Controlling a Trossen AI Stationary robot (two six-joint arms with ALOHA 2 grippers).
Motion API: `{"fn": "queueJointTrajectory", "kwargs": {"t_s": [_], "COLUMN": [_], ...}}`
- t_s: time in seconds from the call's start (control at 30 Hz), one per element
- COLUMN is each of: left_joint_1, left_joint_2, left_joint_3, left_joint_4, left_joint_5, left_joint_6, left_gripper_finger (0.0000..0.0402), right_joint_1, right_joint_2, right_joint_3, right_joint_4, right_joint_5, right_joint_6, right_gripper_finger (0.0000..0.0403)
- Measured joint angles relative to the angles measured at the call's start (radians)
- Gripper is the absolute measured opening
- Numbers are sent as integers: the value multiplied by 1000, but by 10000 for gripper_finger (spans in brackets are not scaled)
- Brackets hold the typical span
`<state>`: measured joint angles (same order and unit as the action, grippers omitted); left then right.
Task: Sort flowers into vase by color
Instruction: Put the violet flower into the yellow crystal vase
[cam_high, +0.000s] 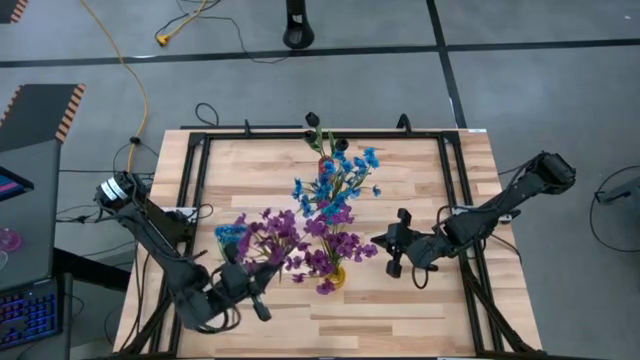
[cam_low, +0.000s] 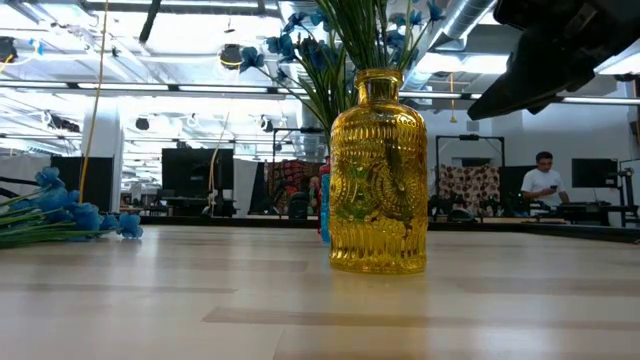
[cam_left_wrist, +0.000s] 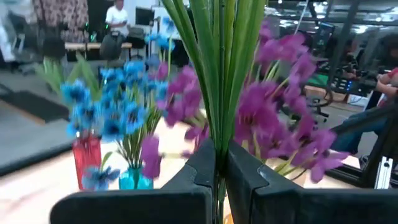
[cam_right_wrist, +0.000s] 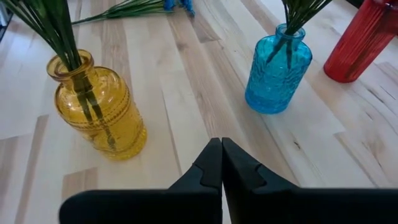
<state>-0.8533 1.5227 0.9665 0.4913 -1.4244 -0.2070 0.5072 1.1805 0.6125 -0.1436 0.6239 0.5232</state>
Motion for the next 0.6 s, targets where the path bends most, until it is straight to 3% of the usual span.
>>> {"fn": "queueJointTrajectory", "kwargs": {"t_s": [0.33, 0.47, 0.6], "left_joint_1": [-39, -44, -15], "left_joint_2": [0, 0, 4], "left_joint_3": [0, 0, 0], "left_joint_4": [501, 602, 583], "left_joint_5": [46, 278, 504], "left_joint_6": [586, 688, 635], "left_gripper_finger": [0, 0, 0], "right_joint_1": [0, 0, 0], "right_joint_2": [0, 0, 0], "right_joint_3": [0, 0, 0], "right_joint_4": [0, 0, 0], "right_joint_5": [-25, -27, -27], "right_joint_6": [0, 0, 0], "right_gripper_finger": [32, 30, 31]}}
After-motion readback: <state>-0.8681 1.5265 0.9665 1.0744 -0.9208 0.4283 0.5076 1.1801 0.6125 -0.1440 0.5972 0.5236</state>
